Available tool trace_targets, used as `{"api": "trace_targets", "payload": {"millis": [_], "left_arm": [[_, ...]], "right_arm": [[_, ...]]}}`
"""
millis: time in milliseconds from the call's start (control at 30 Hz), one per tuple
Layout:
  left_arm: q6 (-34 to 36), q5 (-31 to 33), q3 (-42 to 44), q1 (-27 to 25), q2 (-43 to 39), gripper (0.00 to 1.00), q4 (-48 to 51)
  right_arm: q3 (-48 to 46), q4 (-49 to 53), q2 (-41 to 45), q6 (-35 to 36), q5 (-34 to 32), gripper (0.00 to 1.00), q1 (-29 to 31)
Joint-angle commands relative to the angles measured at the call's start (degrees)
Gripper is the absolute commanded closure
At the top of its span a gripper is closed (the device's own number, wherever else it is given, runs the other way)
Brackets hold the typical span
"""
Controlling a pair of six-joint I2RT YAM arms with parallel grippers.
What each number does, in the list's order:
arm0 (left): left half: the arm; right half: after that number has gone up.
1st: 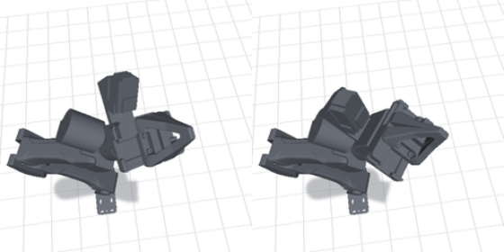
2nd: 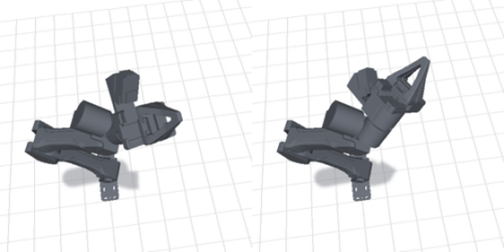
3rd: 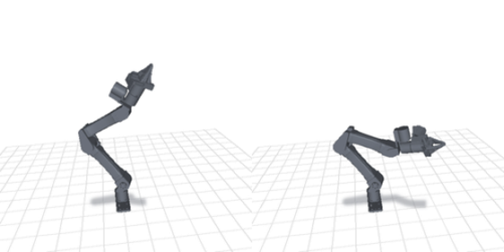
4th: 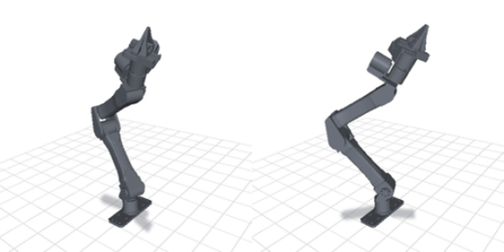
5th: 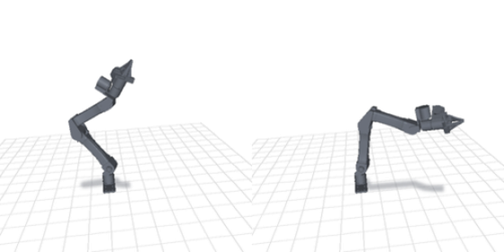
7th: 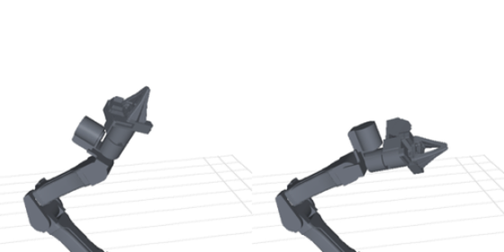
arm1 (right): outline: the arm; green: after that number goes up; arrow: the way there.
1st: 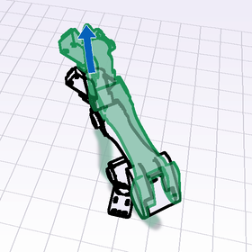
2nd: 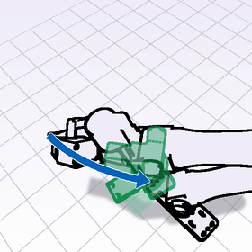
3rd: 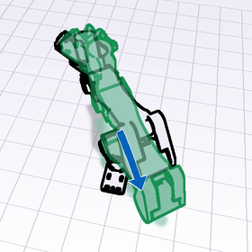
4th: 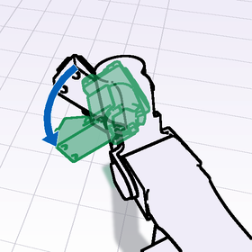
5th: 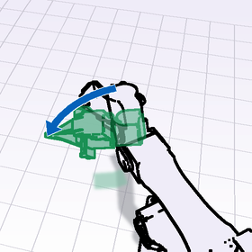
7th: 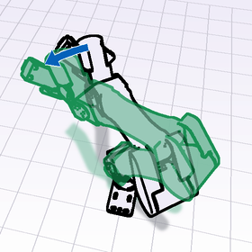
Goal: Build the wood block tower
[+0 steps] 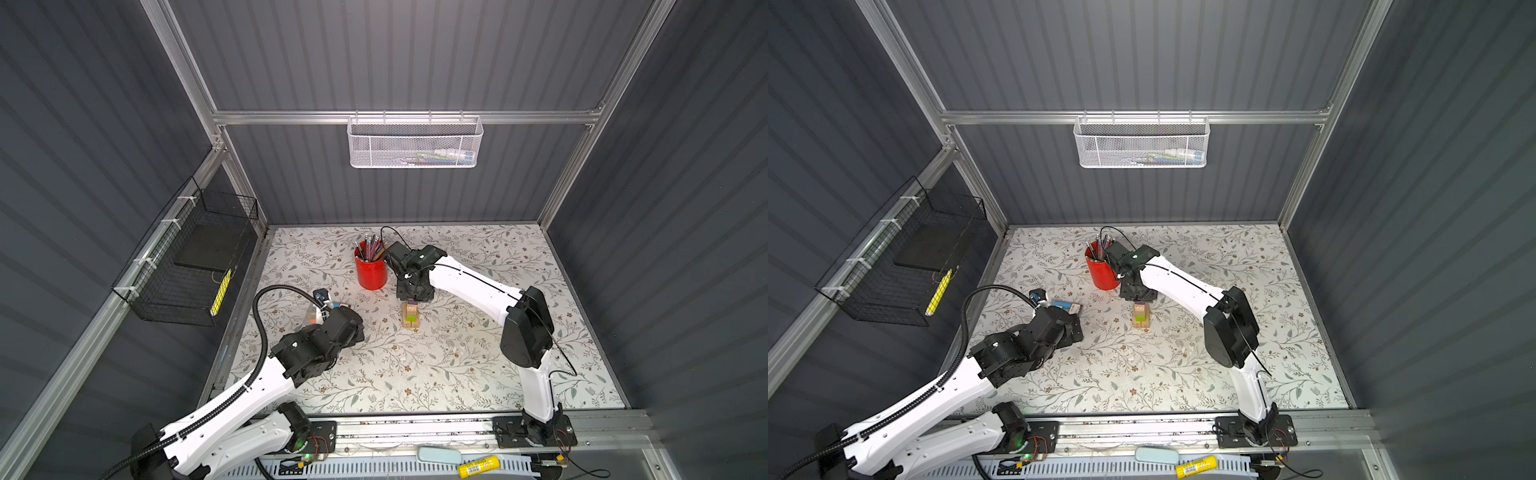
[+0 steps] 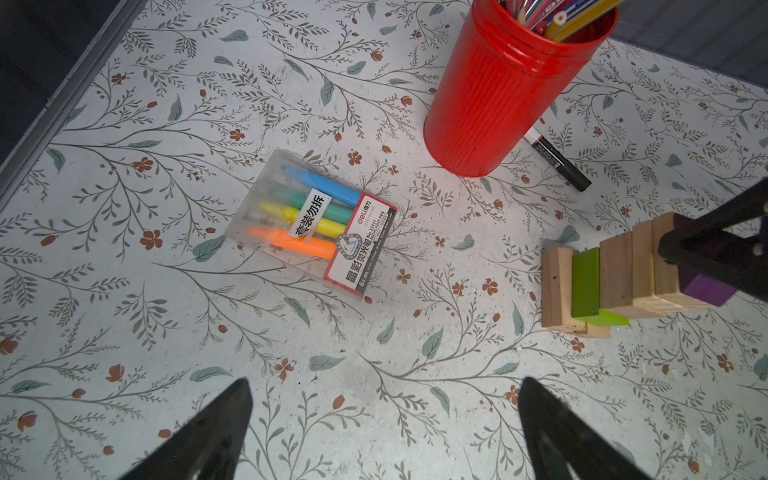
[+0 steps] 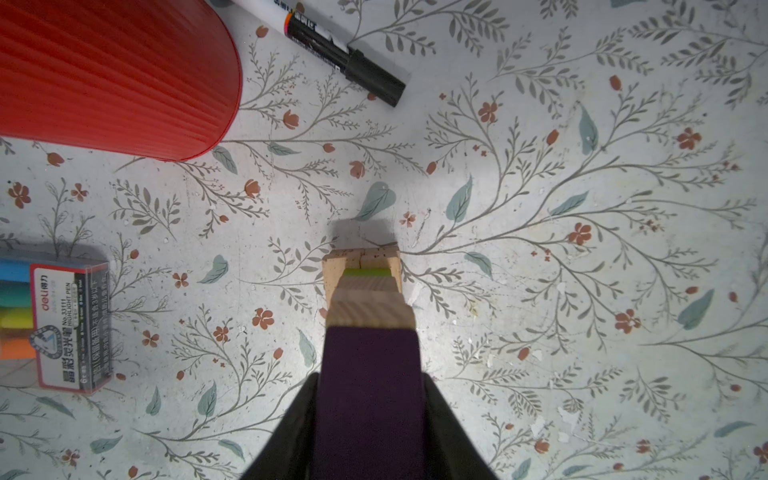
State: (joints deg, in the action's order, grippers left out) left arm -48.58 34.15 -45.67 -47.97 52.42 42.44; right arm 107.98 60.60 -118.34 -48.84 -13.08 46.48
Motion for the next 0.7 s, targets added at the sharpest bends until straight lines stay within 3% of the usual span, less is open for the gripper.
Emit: {"api": "trace_targets", "payload": {"millis": [0, 467, 667], "left_arm": [[-0.64, 1.29, -0.37, -0.2, 0.42, 0.0, 1.42], [-0.29, 1.53, -0.9, -0.2, 0.53, 0.0, 1.42], [1.59, 2.86, -3.02, -0.18, 0.75, 0.0, 1.76]], "right_arm": [[-0.41, 0.18, -0.44, 0.14, 0.43, 0.59, -0.25], [0.11, -0.65, 1.9, 0.83, 1.6, 0.46, -0.34], [-1.82, -1.44, 8.62, 3.45, 1.4, 0.37, -0.34]]}}
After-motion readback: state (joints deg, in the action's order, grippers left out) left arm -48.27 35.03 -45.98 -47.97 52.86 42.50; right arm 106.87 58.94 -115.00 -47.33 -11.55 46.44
